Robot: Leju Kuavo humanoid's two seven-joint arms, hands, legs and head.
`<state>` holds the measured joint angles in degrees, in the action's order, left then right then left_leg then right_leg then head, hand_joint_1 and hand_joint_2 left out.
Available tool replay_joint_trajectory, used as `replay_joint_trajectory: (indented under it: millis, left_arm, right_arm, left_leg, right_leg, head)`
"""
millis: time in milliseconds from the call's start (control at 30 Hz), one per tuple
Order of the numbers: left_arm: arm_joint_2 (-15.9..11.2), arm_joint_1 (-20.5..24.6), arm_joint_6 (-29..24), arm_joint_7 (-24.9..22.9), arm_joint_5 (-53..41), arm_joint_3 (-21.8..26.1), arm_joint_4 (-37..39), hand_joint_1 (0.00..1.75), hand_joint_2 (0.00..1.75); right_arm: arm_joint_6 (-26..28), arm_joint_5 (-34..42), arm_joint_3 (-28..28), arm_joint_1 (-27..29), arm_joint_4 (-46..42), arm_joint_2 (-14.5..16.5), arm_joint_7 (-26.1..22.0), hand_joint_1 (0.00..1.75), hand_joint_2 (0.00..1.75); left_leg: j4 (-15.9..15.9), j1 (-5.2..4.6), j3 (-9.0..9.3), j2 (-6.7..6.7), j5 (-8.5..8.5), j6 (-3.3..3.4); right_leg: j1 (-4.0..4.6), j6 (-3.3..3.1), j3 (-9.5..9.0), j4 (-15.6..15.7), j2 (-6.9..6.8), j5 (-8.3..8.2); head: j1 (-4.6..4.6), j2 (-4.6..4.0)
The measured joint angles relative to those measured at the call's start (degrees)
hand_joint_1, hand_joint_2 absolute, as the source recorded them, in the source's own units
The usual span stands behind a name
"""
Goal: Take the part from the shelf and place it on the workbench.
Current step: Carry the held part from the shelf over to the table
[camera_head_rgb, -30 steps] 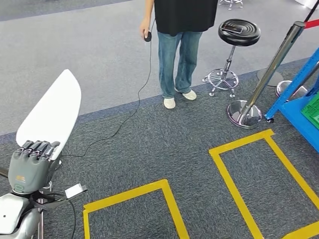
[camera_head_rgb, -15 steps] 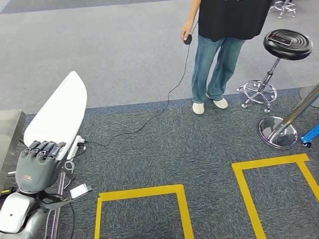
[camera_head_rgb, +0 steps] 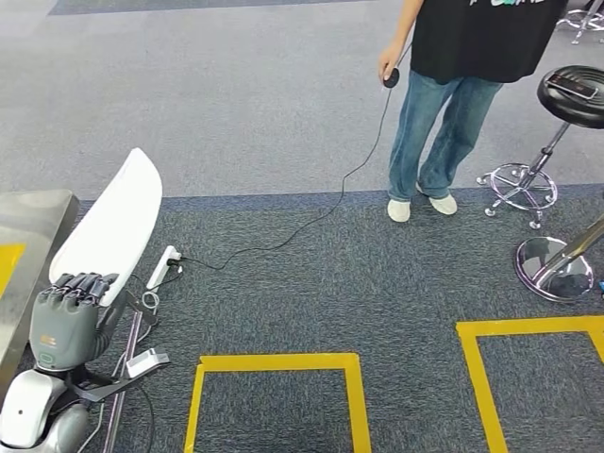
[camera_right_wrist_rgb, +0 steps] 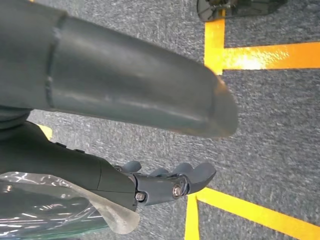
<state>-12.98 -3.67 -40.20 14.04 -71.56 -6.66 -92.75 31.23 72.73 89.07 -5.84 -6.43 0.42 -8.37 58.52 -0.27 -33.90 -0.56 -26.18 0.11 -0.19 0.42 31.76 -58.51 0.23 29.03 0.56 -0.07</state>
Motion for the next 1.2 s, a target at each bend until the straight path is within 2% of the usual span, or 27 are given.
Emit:
replay_joint_trajectory:
  millis: [67,367,733,933,1033,1067,1100,1200]
  left_arm:
    - [-0.4,0.0,0.0,-0.5,1.0,-1.0,0.5,1.75,1.75]
    - [-2.9,0.8,1.7,-2.7,5.0,-5.3,2.7,1.75,1.75]
    - [-4.9,1.0,1.8,-2.7,5.6,-7.4,3.5,1.75,1.75]
    - [-5.3,1.4,1.3,-2.7,5.8,-7.7,3.6,1.75,1.75]
    - [-5.3,1.8,1.0,-2.8,6.0,-7.7,3.6,1.75,1.75]
    - [-5.3,1.9,1.0,-2.8,6.0,-7.7,3.6,1.75,1.75]
    - [-5.2,2.0,0.9,-2.8,6.0,-7.7,3.6,1.75,1.75]
    - [-5.1,2.1,0.8,-2.8,6.0,-7.8,3.6,1.75,1.75]
  right_arm:
    - [-0.2,0.0,0.0,0.0,0.0,0.0,0.2,0.00,0.00]
    - [-0.6,0.0,0.0,0.0,0.0,0.0,0.6,0.00,0.00]
    - [-0.7,-0.2,0.0,0.0,0.0,0.0,0.7,0.00,0.00]
    - [-0.7,-0.2,0.1,-0.1,0.0,0.0,0.9,0.00,0.00]
    - [-0.7,-0.2,0.1,-0.1,0.0,0.0,1.0,0.00,0.00]
    - [-0.7,-0.2,0.1,-0.1,0.0,0.0,1.0,0.00,0.00]
    - [-0.7,-0.2,0.1,-0.2,0.0,0.0,1.1,0.00,0.00]
    - [-0.7,-0.2,0.1,-0.3,0.0,0.0,1.1,0.00,0.00]
  left_leg:
    - [-0.1,-0.07,0.00,-0.04,-0.07,-0.30]
    - [-0.1,-0.14,0.01,-0.03,-0.15,0.20]
    - [0.0,-0.16,0.03,-0.03,-0.20,0.33]
    - [0.2,-0.46,0.01,-0.03,-0.51,1.31]
    - [-0.7,-0.36,0.66,0.01,-0.23,2.14]
    - [-1.1,-0.21,1.04,0.06,-0.09,2.41]
    - [-1.4,-0.06,1.38,0.10,0.01,2.63]
    - [-1.5,-0.02,1.44,0.16,-0.10,2.90]
  right_leg:
    - [-0.09,-0.03,-0.02,0.1,-0.07,0.03]
    - [-0.18,0.54,-0.38,0.8,-0.02,-0.31]
    - [-0.19,0.70,-0.41,0.9,-0.03,-0.39]
    - [-0.46,1.36,-0.62,1.1,-0.05,-0.38]
    - [-0.48,2.12,-0.75,0.4,-0.10,-0.92]
    - [-0.45,2.26,-0.38,-0.5,-0.11,-0.37]
    - [-0.44,2.31,0.47,-2.3,-0.11,0.93]
    - [-0.50,2.54,5.81,-12.4,-0.10,5.76]
  head:
    - [-0.06,0.00]
    - [-0.04,0.00]
    - [-0.01,0.00]
    - [0.01,0.00]
    - [-0.01,0.01]
    - [-0.13,0.01]
    - [-0.28,0.00]
    - [-0.62,0.01]
